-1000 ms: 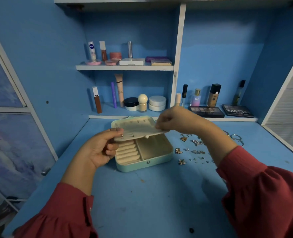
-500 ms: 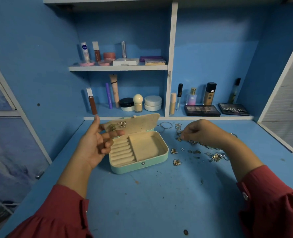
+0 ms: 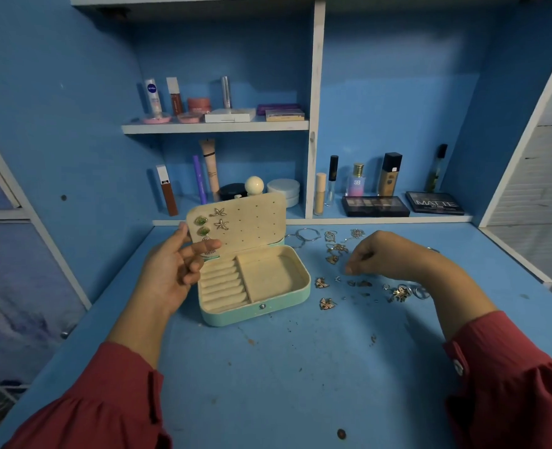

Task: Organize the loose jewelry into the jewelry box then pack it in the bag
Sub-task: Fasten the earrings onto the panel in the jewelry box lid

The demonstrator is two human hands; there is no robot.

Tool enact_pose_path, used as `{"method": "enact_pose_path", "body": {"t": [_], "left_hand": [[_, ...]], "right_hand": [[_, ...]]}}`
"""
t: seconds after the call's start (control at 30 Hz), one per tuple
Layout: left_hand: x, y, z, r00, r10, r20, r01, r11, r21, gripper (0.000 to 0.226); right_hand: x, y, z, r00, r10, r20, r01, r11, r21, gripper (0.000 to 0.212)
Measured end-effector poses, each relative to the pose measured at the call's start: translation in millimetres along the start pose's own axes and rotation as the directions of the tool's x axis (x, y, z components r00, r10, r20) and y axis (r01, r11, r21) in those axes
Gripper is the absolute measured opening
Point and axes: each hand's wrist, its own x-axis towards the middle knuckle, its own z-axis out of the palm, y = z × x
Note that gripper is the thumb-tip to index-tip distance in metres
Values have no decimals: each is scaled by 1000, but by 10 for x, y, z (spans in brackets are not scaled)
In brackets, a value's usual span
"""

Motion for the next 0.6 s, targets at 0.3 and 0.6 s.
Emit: {"method": "enact_pose_path", "body": {"t": [0.3, 0.6], "left_hand": [[12, -5, -4, 1000, -14, 5, 14, 1000, -5, 27], [9, -4, -2, 1000, -21, 0, 21, 1000, -15, 26]], "right_hand": [[-51, -24, -10, 997, -9, 73, 10, 1000, -20, 10], [-55, -57, 13, 1000, -19, 13, 19, 998, -55, 10]]}}
